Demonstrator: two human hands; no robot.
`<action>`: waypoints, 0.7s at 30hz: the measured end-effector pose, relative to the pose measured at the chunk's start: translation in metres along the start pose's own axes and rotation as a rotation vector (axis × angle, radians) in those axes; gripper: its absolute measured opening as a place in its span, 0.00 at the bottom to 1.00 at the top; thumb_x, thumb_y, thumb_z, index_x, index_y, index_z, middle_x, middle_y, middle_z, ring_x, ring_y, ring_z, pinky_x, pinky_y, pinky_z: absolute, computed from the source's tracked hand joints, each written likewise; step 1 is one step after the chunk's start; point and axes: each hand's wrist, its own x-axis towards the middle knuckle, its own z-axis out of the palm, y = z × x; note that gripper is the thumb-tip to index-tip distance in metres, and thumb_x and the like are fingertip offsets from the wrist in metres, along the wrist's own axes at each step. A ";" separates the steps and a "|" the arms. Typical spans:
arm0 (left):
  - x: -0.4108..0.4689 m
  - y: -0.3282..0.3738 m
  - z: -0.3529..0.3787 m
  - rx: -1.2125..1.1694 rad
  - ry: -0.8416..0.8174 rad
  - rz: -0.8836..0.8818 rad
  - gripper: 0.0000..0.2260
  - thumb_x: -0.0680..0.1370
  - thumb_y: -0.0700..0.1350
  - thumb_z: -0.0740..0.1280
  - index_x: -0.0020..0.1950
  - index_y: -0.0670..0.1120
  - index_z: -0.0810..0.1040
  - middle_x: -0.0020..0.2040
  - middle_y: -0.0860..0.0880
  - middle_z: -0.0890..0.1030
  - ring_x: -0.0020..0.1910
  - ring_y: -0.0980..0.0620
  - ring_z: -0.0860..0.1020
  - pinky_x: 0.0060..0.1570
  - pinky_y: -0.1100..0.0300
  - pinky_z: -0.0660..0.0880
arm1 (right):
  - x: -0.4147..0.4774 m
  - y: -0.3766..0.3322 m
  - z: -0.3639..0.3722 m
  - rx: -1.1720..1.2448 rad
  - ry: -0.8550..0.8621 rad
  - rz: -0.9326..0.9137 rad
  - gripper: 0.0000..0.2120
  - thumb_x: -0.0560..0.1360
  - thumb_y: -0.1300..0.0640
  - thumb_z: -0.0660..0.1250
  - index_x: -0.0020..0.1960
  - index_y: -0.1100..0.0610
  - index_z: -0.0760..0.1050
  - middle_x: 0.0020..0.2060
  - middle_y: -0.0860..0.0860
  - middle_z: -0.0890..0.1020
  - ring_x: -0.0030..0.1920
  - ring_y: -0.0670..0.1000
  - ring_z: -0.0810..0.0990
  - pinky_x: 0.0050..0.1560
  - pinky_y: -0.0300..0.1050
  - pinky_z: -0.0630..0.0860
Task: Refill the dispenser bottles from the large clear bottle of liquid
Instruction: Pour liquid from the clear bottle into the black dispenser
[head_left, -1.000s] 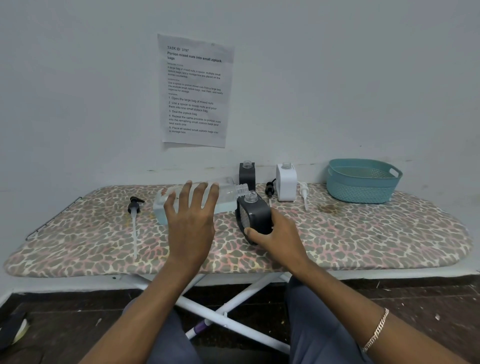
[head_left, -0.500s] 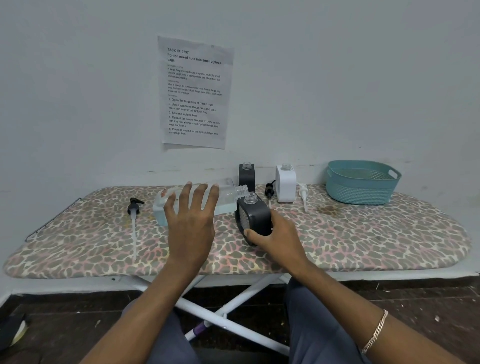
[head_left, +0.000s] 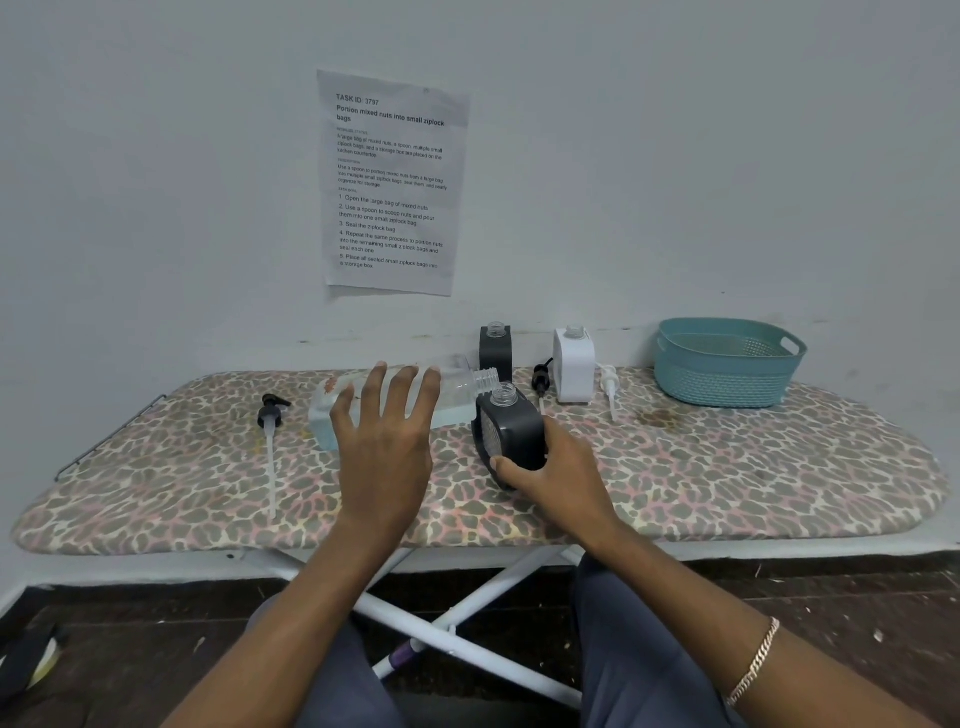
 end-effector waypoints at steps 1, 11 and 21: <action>0.000 0.000 0.000 0.000 0.001 0.001 0.32 0.72 0.32 0.72 0.75 0.48 0.74 0.70 0.44 0.77 0.75 0.38 0.71 0.69 0.35 0.66 | 0.000 0.000 0.001 -0.006 0.001 0.002 0.19 0.73 0.49 0.79 0.59 0.43 0.74 0.50 0.40 0.83 0.47 0.35 0.81 0.43 0.32 0.79; 0.000 0.000 0.001 -0.005 0.006 0.005 0.32 0.72 0.32 0.72 0.75 0.47 0.74 0.70 0.44 0.78 0.74 0.38 0.71 0.69 0.34 0.66 | -0.001 -0.001 0.001 -0.010 -0.026 -0.010 0.26 0.73 0.50 0.77 0.66 0.42 0.68 0.55 0.40 0.79 0.55 0.42 0.79 0.54 0.40 0.78; 0.000 0.000 0.000 -0.013 0.002 -0.002 0.31 0.73 0.32 0.72 0.75 0.48 0.74 0.70 0.44 0.77 0.75 0.38 0.71 0.70 0.34 0.65 | -0.001 -0.002 -0.001 -0.018 -0.045 0.013 0.25 0.74 0.51 0.76 0.64 0.42 0.67 0.51 0.39 0.79 0.50 0.37 0.79 0.43 0.32 0.76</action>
